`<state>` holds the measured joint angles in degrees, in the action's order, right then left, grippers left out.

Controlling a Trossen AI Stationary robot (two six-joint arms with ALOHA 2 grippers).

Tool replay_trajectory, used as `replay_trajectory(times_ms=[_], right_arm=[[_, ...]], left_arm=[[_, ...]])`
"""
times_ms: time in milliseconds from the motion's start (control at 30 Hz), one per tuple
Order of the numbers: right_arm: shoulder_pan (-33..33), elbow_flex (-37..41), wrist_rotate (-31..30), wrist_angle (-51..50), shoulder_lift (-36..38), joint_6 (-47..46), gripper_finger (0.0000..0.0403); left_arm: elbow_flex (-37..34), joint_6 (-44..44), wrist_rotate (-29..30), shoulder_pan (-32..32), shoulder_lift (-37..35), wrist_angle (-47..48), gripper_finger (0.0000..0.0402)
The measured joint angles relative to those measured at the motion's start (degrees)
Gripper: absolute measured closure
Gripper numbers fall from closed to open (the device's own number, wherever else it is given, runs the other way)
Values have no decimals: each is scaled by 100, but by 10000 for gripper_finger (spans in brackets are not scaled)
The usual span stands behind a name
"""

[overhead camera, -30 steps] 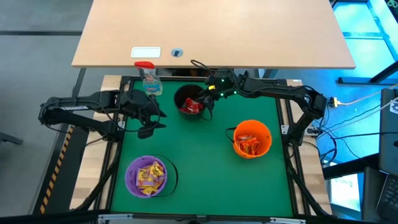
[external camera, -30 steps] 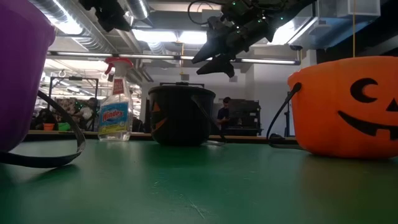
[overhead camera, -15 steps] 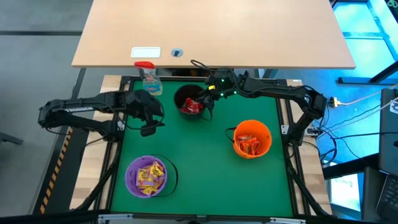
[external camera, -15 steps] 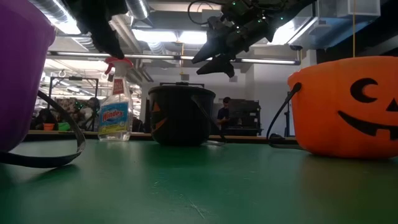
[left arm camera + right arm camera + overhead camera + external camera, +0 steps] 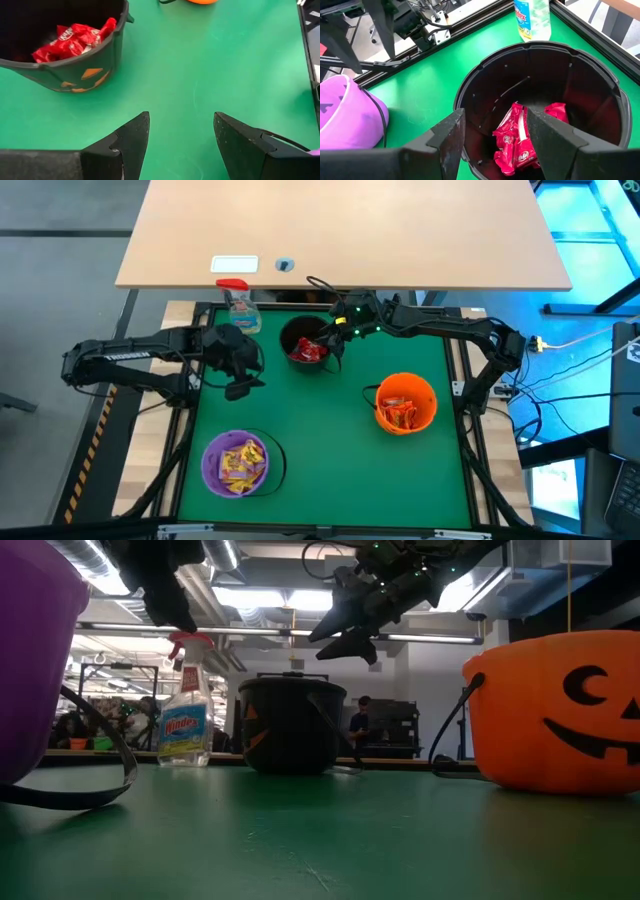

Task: Sort candy
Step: Return to Home Position

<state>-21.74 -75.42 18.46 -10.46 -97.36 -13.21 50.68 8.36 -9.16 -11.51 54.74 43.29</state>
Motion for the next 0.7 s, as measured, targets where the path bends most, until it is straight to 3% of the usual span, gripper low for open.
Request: replay_trajectory(times_ms=[533,700], right_arm=[[0,0,2,0,0,0,194],[0,0,0,0,0,0,194]], left_arm=[[-2,161,-5,84,0,44,191],[149,215,160,-11,0,1057,191]])
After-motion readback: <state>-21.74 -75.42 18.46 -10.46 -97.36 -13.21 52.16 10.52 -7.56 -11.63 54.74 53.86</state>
